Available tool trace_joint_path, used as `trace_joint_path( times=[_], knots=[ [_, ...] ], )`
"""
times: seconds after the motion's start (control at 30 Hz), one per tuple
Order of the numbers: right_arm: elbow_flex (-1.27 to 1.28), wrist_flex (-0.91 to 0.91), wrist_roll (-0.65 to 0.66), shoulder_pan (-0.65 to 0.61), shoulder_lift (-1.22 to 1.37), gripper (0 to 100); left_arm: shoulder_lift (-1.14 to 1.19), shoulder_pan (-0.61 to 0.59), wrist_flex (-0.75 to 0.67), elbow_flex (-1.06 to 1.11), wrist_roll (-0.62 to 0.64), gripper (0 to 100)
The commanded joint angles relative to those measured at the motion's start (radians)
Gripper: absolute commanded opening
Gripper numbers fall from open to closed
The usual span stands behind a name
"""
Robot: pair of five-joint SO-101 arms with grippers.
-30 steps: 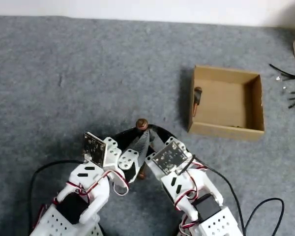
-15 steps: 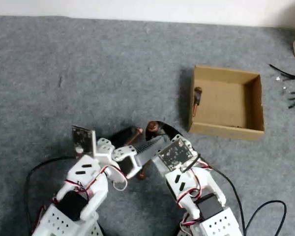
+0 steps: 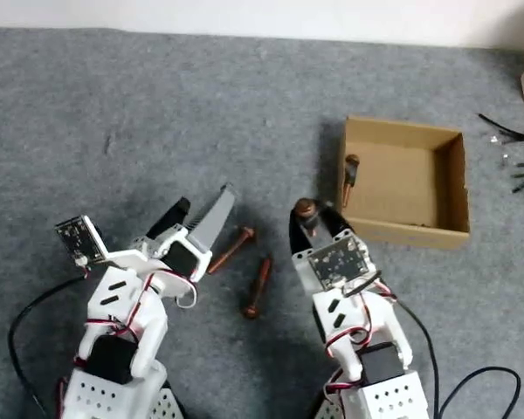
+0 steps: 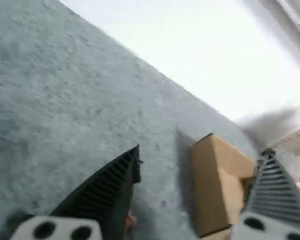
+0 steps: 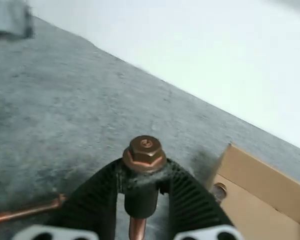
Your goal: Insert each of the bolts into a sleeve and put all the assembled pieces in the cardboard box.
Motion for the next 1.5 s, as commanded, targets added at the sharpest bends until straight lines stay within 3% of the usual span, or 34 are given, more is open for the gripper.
trace_joint_path(
  times=[0.0, 0.23, 0.5, 0.6, 0.83, 1.0, 1.27, 1.47],
  knots=[
    [0.148, -0.042, 0.0, 0.051, -0.005, 0.5, -0.008, -0.016, -0.02, -0.001, -0.207, 30],
    [0.148, 0.018, 0.0, 0.099, -0.005, 0.5, -0.008, -0.025, -0.023, -0.005, -0.598, 0],
    [0.148, 0.015, -0.043, 0.216, -0.007, 0.5, -0.012, -0.082, -0.023, 0.064, -0.967, 1],
    [0.14, -0.013, -0.124, 0.255, -0.005, 0.5, -0.007, -0.082, -0.023, 0.064, -0.977, 1],
    [-0.025, -0.01, -0.132, 0.259, 0.077, 0.5, -0.004, -0.082, -0.018, 0.064, -0.979, 1],
    [-0.283, -0.015, -0.157, 0.257, 0.424, 0.5, -0.004, -0.082, -0.018, 0.065, -0.98, 1],
    [-0.73, -0.117, -0.413, 0.26, 1.043, 0.5, -0.004, -0.082, -0.018, 0.065, -0.98, 1],
    [-0.869, -0.165, -0.628, 0.341, 1.385, 0.5, -0.004, -0.082, -0.018, 0.065, -0.98, 1]
  ],
)
